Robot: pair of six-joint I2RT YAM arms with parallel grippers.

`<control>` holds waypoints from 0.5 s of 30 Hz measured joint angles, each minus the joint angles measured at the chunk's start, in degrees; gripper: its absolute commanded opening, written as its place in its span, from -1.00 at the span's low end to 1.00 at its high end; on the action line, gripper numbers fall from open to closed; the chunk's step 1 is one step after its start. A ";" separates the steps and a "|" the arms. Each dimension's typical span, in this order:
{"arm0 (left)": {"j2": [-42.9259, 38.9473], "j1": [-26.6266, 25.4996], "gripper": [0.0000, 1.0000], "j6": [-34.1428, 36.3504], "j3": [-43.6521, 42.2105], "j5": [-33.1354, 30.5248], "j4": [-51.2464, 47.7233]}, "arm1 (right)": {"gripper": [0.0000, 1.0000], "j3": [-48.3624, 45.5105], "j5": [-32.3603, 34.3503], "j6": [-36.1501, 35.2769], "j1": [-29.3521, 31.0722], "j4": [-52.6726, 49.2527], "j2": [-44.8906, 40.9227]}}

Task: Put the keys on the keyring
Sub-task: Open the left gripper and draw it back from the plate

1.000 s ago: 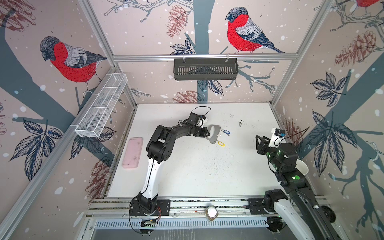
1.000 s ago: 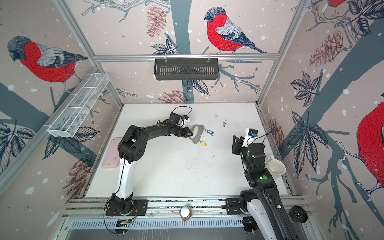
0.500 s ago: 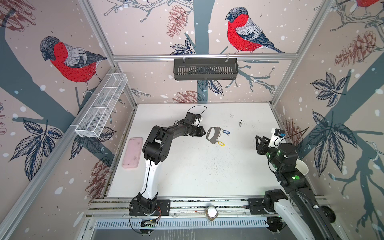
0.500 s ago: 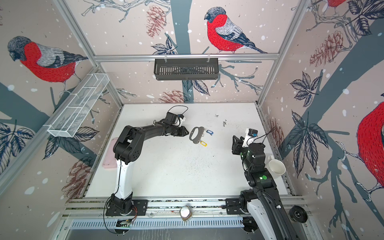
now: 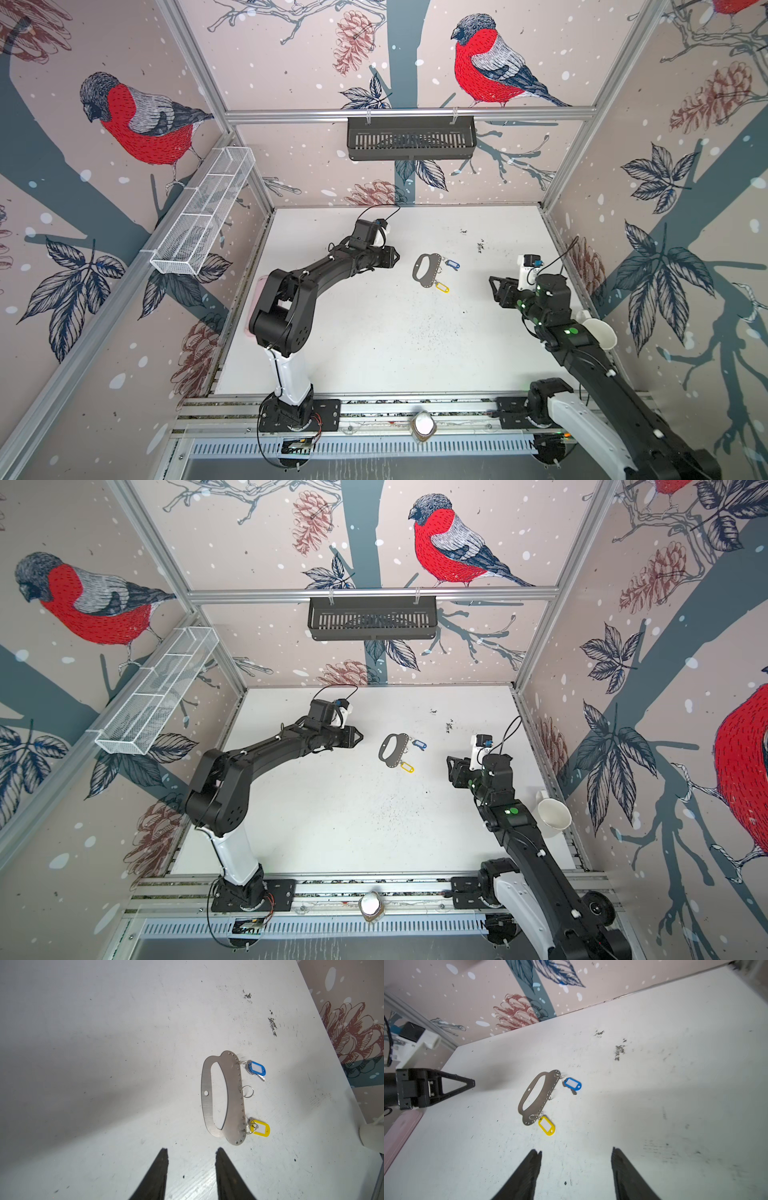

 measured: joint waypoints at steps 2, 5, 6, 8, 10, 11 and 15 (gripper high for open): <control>-3.72 0.00 -0.18 -0.07 -2.54 -1.01 0.50 | 0.15 0.02 -3.21 -0.02 0.02 2.40 5.14; -10.32 0.00 -0.17 -0.44 -7.04 -2.78 1.16 | 0.13 2.01 -7.63 -0.48 0.42 4.50 13.90; -12.74 0.00 -0.17 -0.57 -8.61 -2.99 1.42 | 0.13 3.19 -8.85 -0.87 0.81 5.64 17.14; -16.98 -0.04 -0.16 -1.44 -11.50 -3.69 2.32 | 0.12 5.70 -10.99 -1.51 1.86 7.15 23.06; -22.03 -0.66 -0.15 -2.80 -15.13 -4.70 3.30 | -0.16 9.14 -12.83 -2.56 3.06 8.20 29.81; -23.71 -1.07 -0.14 -3.67 -16.35 -5.49 3.67 | -0.26 10.78 -13.49 -3.15 3.50 8.11 32.39; -30.23 -4.44 -0.13 -5.68 -20.26 -7.82 4.13 | -0.31 18.16 -17.40 -4.85 3.43 6.86 42.18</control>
